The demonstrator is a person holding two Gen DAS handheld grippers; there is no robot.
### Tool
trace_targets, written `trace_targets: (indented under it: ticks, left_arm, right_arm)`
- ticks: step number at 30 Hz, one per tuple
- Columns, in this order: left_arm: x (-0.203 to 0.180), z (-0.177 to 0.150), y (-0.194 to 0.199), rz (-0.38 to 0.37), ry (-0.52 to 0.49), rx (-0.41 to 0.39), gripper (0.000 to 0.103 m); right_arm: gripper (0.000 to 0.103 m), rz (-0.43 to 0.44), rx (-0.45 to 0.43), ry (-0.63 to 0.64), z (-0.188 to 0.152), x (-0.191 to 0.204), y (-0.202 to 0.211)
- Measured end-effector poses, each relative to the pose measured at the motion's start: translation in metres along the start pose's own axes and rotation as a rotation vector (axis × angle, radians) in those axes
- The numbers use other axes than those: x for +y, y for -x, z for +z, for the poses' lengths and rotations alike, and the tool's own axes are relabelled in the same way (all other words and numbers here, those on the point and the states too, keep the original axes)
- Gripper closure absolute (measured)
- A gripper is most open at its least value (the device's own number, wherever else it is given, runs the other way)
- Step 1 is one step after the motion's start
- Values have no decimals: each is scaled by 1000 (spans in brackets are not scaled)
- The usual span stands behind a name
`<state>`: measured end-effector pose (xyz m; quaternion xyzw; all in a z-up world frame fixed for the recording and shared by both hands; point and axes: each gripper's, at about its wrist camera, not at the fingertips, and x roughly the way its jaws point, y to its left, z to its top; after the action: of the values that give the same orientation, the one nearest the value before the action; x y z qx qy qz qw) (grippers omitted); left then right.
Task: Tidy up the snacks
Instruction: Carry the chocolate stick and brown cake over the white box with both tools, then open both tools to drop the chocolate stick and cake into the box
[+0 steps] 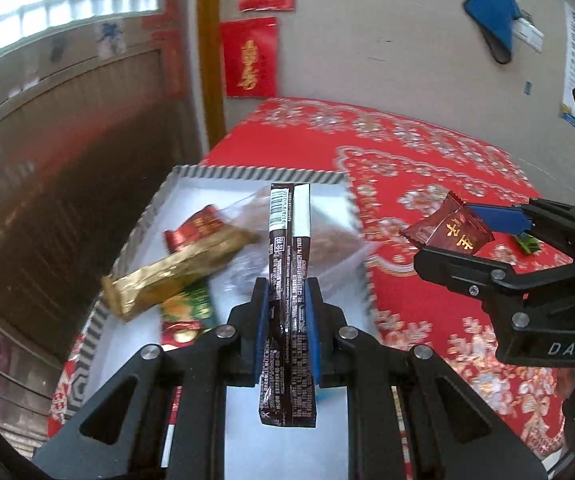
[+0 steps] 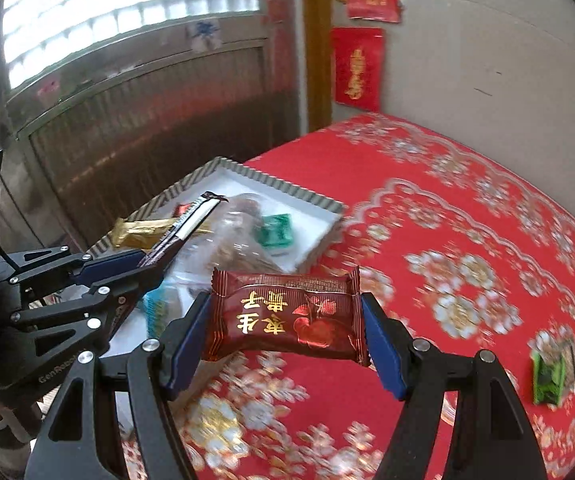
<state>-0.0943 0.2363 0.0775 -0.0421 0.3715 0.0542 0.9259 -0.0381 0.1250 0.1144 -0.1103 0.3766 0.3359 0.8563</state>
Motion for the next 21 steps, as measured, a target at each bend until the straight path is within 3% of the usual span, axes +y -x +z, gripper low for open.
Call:
trace_targets:
  ticks: [11, 21]
  left_arm:
    - [40, -12, -13, 75, 72, 37, 84]
    - [56, -27, -29, 146, 104, 85, 81]
  right_arm:
    - [30, 78, 58, 74, 13, 43, -44]
    - [27, 146, 109, 82, 8, 58, -69]
